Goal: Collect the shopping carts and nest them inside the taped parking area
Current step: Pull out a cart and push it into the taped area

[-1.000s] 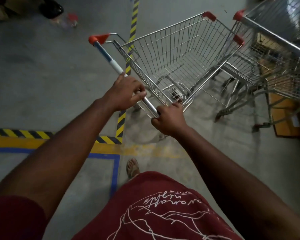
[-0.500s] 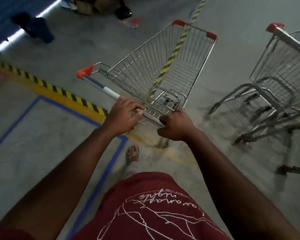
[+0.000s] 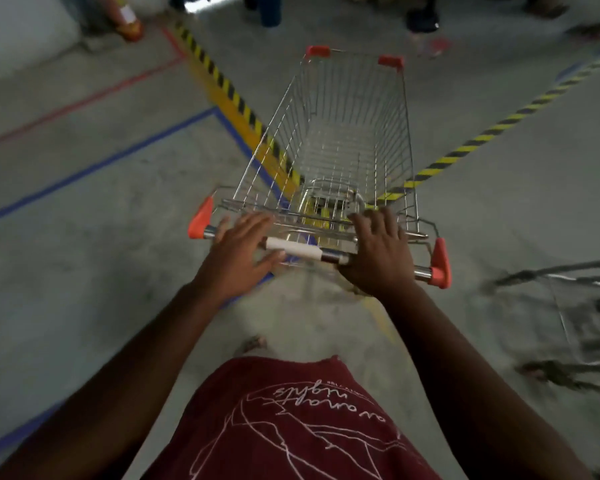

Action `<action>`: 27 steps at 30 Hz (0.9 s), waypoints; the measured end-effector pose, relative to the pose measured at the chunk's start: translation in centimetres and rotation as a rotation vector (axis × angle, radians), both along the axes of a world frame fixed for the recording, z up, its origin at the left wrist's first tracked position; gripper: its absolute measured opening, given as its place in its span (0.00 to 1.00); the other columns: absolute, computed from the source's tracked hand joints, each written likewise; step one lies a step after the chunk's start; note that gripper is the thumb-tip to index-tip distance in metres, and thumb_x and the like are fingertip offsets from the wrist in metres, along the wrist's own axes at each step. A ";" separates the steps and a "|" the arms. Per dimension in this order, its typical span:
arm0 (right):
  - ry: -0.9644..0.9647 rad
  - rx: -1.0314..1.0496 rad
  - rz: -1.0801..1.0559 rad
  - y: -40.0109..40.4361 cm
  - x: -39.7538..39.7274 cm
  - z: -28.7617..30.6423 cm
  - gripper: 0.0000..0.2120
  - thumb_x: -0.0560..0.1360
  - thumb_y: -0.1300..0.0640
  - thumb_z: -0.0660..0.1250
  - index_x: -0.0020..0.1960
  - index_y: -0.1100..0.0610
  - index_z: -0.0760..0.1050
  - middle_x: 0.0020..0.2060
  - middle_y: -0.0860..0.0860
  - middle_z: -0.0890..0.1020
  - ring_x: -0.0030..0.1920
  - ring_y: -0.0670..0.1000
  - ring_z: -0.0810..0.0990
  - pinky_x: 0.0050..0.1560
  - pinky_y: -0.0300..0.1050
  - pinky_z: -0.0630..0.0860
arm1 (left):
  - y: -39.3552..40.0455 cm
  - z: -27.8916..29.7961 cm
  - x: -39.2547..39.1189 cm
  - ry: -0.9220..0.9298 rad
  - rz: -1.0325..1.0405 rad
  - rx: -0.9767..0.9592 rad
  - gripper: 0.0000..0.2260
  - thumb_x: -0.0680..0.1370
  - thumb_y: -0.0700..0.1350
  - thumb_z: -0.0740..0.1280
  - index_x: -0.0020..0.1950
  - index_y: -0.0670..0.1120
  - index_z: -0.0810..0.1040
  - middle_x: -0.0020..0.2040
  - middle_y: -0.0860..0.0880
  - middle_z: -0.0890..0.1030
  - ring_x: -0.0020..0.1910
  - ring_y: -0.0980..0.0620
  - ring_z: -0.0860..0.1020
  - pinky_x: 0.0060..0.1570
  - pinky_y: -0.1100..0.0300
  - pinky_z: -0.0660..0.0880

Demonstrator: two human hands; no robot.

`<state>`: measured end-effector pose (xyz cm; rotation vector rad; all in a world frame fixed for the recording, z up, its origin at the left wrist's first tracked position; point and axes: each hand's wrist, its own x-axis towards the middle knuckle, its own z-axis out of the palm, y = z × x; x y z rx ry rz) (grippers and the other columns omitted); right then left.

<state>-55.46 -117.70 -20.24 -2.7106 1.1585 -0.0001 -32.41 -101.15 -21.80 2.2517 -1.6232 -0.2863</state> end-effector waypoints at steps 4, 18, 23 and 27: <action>0.209 0.149 0.123 1.0 5.0 0.4 0.60 0.63 0.20 0.56 0.85 0.54 0.51 0.84 0.55 0.58 0.84 0.61 0.51 0.80 0.68 0.50 | 5.2 -0.5 5.2 -0.152 0.216 0.007 0.27 0.83 0.64 0.53 0.70 0.48 0.76 0.70 0.49 0.77 0.73 0.48 0.71 0.78 0.55 0.47; 0.250 0.126 0.488 8.0 24.9 0.8 0.55 0.56 0.27 0.61 0.80 0.48 0.65 0.76 0.52 0.72 0.75 0.58 0.71 0.75 0.59 0.64 | 15.2 1.2 19.7 -0.085 0.409 0.295 0.27 0.77 0.63 0.58 0.71 0.51 0.74 0.71 0.50 0.76 0.71 0.49 0.72 0.72 0.48 0.61; 0.246 0.143 0.556 9.3 28.2 1.4 0.52 0.62 0.35 0.76 0.81 0.51 0.65 0.76 0.53 0.72 0.76 0.59 0.69 0.76 0.55 0.61 | 17.8 1.8 20.3 -0.107 0.511 0.276 0.26 0.78 0.62 0.58 0.70 0.49 0.76 0.67 0.48 0.79 0.66 0.45 0.75 0.66 0.50 0.66; 0.275 0.160 0.603 9.4 30.5 1.7 0.52 0.62 0.33 0.72 0.82 0.50 0.62 0.78 0.53 0.70 0.77 0.57 0.67 0.76 0.53 0.59 | 18.5 1.5 21.0 -0.107 0.570 0.294 0.29 0.76 0.65 0.54 0.67 0.49 0.78 0.63 0.48 0.82 0.63 0.45 0.77 0.65 0.48 0.68</action>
